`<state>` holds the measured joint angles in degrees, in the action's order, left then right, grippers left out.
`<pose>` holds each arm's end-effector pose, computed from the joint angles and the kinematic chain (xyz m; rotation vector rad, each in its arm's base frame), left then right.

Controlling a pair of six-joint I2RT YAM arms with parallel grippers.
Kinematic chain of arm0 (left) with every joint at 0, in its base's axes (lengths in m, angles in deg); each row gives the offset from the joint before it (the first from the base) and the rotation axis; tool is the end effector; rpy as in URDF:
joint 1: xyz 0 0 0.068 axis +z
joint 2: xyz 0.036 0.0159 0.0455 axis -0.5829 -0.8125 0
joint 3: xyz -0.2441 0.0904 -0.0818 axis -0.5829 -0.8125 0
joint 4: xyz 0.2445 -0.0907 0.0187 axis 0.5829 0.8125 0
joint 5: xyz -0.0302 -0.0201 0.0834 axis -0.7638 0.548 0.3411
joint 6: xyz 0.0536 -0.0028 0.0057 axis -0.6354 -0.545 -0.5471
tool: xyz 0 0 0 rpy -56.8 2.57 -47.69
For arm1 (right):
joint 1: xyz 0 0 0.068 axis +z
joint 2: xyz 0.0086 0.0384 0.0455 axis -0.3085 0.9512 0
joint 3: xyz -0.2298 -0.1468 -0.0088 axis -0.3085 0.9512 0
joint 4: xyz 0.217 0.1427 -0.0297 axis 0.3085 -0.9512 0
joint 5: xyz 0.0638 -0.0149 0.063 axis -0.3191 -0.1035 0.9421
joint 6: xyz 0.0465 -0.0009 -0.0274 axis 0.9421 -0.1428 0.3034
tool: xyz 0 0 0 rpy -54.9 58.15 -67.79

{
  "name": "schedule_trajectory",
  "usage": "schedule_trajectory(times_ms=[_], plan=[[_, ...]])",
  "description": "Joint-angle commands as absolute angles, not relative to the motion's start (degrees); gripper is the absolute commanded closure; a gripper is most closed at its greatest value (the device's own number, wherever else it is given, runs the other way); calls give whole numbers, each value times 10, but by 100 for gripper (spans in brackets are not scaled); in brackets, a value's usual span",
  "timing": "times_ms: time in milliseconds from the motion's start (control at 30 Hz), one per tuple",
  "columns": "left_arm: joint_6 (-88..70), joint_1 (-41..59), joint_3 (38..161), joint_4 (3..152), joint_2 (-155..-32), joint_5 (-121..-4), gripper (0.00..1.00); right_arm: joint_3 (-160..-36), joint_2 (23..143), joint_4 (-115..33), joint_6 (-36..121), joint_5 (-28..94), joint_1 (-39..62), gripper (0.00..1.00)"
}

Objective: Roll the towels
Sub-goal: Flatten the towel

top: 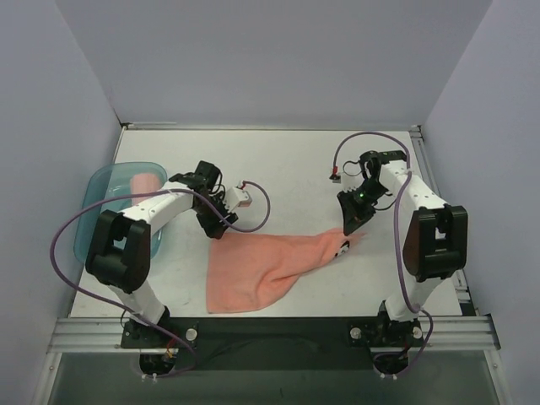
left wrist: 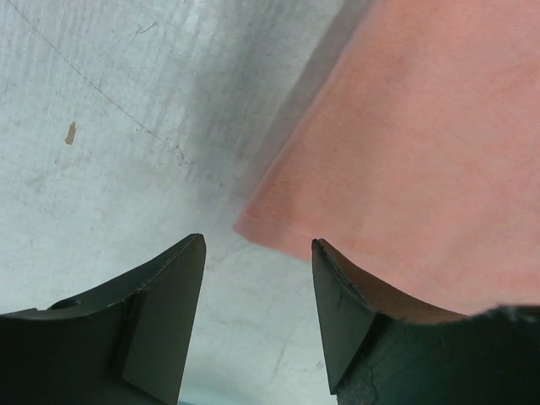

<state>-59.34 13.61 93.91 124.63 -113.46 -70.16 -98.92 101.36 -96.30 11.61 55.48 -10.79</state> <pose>0.2909 -0.1283 0.2056 1.4611 2.4022 -0.3293 0.3272 0.0594 0.2307 -0.8196 2.6732 0.7080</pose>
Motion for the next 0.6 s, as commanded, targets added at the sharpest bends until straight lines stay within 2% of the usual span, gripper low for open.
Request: schedule_trajectory(times_ms=[0,200,267,300,333,400,433,467,567], plan=[[-590,137,961,1221,-1161,-679,36,-1011,1025,-983,109,545,-109,100],[-596,137,958,1218,-1196,-679,37,-1021,1038,-980,109,545,-109,100],[-597,137,957,1221,-1203,-690,42,-1024,1042,-978,111,546,-109,100],[-597,137,956,1226,-1209,-693,49,-1027,1046,-978,112,545,-108,100],[-596,138,956,1228,-1212,-690,65,-1028,1047,-978,113,547,-108,100],[-595,142,957,1235,-1218,-683,81,-1031,1054,-974,116,547,-108,100],[-594,146,957,1236,-1217,-676,96,-1033,1056,-973,118,547,-108,100],[-593,160,960,1238,-1212,-672,100,-1035,1061,-969,120,546,-106,100],[-598,186,969,1242,-1209,-655,100,-1038,1070,-956,129,541,-107,100]])
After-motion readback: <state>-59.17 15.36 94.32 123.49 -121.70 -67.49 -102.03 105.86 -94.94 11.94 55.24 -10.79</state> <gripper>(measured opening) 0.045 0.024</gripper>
